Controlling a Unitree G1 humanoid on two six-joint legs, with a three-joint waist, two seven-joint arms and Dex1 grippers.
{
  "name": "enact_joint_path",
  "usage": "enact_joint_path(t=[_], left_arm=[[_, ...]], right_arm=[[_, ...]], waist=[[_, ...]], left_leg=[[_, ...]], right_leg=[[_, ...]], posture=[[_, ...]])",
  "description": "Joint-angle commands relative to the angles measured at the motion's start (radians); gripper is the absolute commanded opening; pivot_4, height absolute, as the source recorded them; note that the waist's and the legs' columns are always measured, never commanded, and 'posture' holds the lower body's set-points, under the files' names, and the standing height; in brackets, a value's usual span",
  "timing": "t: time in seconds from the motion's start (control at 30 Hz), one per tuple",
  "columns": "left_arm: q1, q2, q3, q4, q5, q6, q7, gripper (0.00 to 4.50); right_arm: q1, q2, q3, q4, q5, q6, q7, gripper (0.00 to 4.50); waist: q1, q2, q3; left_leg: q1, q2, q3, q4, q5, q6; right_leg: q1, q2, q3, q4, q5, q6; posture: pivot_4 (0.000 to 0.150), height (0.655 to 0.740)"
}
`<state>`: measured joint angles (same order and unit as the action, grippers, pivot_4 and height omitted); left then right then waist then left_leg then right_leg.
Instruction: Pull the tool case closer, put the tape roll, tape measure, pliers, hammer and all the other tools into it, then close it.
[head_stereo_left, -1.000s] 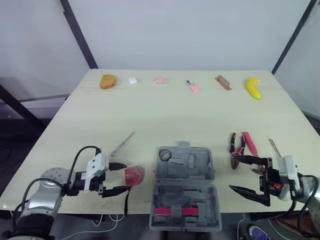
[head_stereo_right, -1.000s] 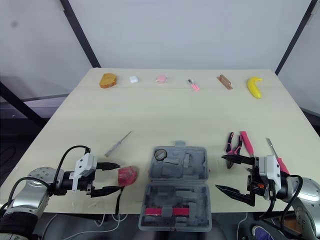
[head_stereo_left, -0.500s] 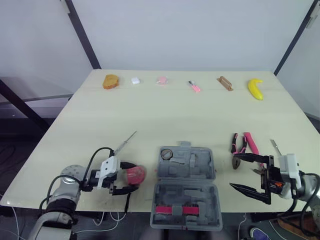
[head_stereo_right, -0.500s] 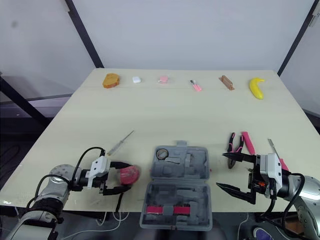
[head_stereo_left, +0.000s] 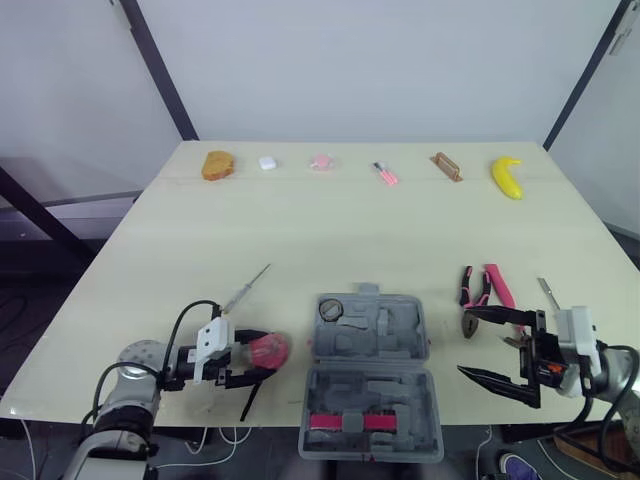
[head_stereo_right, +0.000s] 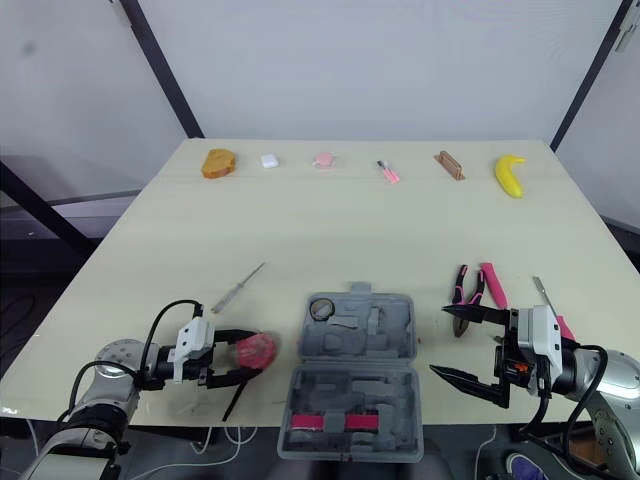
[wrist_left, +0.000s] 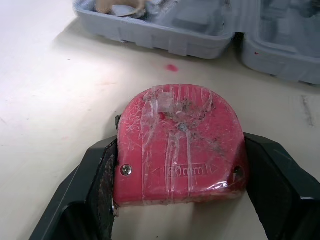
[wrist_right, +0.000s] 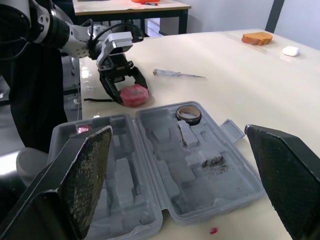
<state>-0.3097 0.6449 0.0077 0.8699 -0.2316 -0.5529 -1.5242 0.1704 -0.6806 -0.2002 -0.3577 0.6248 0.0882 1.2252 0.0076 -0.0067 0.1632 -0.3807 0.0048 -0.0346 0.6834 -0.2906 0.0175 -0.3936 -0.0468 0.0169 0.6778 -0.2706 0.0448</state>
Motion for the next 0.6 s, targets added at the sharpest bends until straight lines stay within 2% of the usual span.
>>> enact_joint_path(t=[0.03, 0.17, 0.3, 0.43, 0.6], left_arm=[[-0.009, 0.044, -0.008, -0.14, -0.069, 0.054, -0.081, 3.0], [-0.051, 0.069, -0.071, -0.336, -0.13, 0.147, -0.09, 3.0], [-0.079, 0.048, -0.111, -0.543, -0.177, 0.294, -0.088, 3.0], [-0.087, 0.036, -0.152, -0.699, -0.197, 0.415, -0.052, 3.0], [-0.181, -0.039, -0.221, -0.827, -0.16, 0.537, 0.026, 3.0]], right_arm=[[0.001, -0.031, -0.005, -0.07, 0.089, 0.084, 0.002, 4.5], [-0.02, -0.044, 0.007, -0.105, 0.135, 0.194, -0.066, 4.5], [-0.039, -0.039, 0.015, -0.138, 0.187, 0.326, -0.183, 4.5], [-0.061, -0.033, 0.007, -0.18, 0.273, 0.453, -0.292, 4.5], [-0.113, 0.015, 0.015, -0.256, 0.412, 0.592, -0.508, 4.5]], waist=[[0.001, -0.002, 0.001], [0.006, -0.004, 0.002], [0.004, -0.004, 0.002], [-0.007, -0.004, 0.002], [-0.015, -0.005, 0.003]], left_leg=[[0.0, 0.0, 0.0, 0.0, 0.0, 0.0], [-0.001, 0.0, -0.002, 0.0, 0.0, 0.0], [-0.001, 0.0, -0.001, 0.001, 0.0, 0.0], [-0.002, 0.0, -0.001, 0.0, 0.0, 0.0], [-0.003, 0.0, -0.001, 0.0, 0.0, 0.0]], right_leg=[[0.0, 0.0, 0.0, 0.0, 0.0, 0.0], [0.0, 0.0, -0.001, 0.0, 0.0, 0.0], [0.0, -0.001, 0.0, 0.0, 0.0, 0.0], [-0.001, 0.0, 0.0, -0.001, 0.0, 0.0], [-0.002, 0.001, 0.0, 0.0, 0.0, 0.0]], posture=[[0.15, 0.74], [0.15, 0.74], [0.15, 0.74], [0.15, 0.74], [0.15, 0.74]])
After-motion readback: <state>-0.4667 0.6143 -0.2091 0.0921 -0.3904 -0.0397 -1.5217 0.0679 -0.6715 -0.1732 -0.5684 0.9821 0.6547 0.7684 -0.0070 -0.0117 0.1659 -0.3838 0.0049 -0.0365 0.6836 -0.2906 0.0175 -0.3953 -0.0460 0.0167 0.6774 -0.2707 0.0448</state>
